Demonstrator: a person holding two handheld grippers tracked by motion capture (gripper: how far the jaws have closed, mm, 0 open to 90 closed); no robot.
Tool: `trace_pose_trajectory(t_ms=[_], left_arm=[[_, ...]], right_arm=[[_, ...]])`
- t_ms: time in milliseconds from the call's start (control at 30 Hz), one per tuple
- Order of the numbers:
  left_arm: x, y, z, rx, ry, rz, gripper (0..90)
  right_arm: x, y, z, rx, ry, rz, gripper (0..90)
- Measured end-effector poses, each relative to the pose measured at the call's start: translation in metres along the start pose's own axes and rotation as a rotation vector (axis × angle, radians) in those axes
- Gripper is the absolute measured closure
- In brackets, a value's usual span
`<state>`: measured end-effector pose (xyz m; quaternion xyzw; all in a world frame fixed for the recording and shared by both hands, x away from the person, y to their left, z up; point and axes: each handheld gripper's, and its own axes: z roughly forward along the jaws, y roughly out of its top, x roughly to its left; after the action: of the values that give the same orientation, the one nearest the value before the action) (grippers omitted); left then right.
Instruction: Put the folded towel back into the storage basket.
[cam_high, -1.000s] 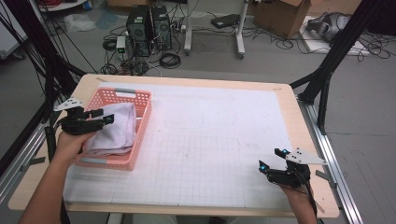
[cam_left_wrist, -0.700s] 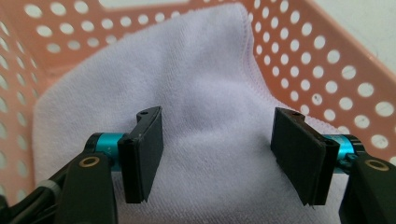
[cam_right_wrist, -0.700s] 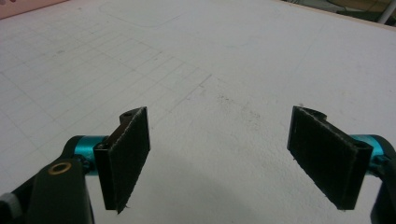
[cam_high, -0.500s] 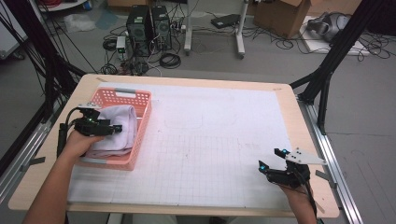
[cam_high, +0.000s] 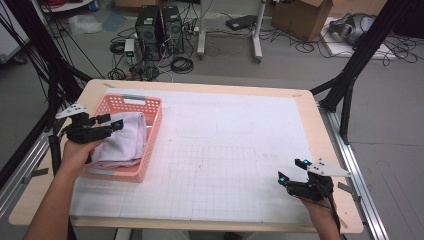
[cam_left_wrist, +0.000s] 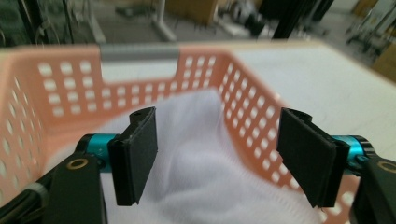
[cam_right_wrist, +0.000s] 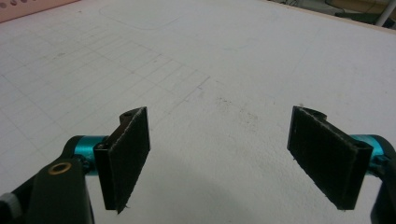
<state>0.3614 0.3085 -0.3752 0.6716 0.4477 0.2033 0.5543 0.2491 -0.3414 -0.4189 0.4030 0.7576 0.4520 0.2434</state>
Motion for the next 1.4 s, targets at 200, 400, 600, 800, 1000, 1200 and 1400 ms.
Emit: trace_pose_trajectory(t_ms=[200,400,600,800,1000,1200,1400], left_arm=[[-0.02,0.009,-0.01,-0.092,-0.02,0.03,21.1],[-0.051,0.011,-0.008,-0.141,-0.081,0.061,17.8],[-0.084,0.012,0.001,-0.166,-0.136,0.104,17.8],[-0.118,0.008,0.012,-0.168,-0.192,0.149,17.8],[-0.16,0.002,0.026,-0.16,-0.259,0.188,17.9],[-0.19,-0.006,0.045,-0.143,-0.304,0.229,17.9],[-0.198,-0.021,0.06,-0.123,-0.329,0.231,18.4]], right_arm=[[0.0,0.0,0.001,-0.003,0.003,-0.005,20.0],[0.0,0.001,0.0,-0.008,0.006,-0.003,20.0],[-0.001,0.001,-0.001,-0.015,0.007,-0.001,20.0],[-0.001,0.001,-0.001,-0.02,0.014,0.009,20.0],[0.0,0.001,0.001,-0.018,0.021,0.001,20.0],[0.0,0.001,0.001,-0.017,0.02,0.007,19.9],[-0.001,0.0,0.001,-0.023,0.021,0.008,20.0]])
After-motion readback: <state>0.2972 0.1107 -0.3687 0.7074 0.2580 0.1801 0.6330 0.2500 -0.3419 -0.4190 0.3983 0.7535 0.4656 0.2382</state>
